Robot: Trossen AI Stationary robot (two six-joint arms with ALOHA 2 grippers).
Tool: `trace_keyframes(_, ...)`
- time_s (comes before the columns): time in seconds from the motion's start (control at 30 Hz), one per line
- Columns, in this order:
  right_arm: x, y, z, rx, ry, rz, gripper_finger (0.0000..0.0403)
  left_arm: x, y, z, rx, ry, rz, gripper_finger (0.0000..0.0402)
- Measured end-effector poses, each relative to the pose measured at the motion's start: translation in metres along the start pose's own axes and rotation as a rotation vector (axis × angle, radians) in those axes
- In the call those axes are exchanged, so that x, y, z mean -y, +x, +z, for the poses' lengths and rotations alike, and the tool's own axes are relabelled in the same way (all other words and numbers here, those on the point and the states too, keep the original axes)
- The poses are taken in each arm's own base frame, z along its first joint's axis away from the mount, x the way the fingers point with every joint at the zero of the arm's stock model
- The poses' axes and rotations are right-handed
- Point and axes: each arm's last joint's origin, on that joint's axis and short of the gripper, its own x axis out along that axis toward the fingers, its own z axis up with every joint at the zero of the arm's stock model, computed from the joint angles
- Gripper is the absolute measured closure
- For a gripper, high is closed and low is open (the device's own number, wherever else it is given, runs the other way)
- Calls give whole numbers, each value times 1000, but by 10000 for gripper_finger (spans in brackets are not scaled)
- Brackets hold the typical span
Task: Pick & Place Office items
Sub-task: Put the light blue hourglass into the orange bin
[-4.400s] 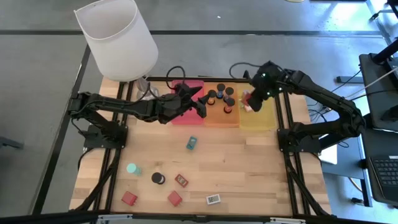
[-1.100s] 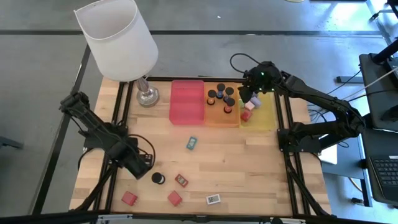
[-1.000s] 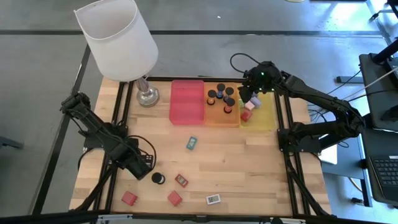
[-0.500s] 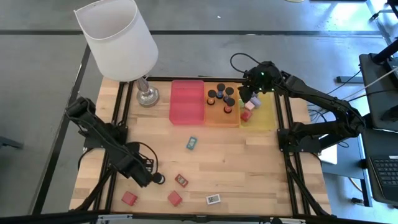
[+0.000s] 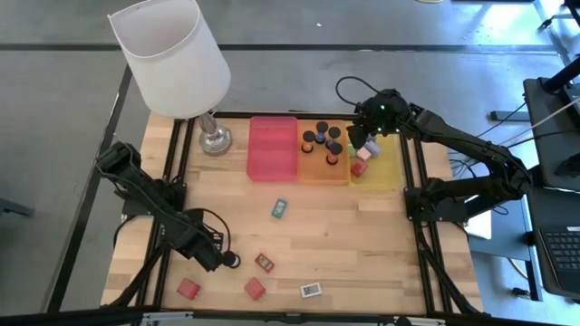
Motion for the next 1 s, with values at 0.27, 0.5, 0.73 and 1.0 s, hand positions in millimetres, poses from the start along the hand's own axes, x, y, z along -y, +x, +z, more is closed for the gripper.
trace_keyframes(0.27,0,0,0,1,0,0,220,4,6,-3,-53,7,-30,166)
trace_keyframes(0.5,0,0,0,3,-1,1,220,4,4,-3,-57,2,-34,207)
trace_keyframes(0.73,0,0,0,3,23,4,220,2,-10,11,17,-59,-198,207)
trace_keyframes(1.0,-10,-1,6,25,46,263,220,3,-54,54,329,-118,-524,207)
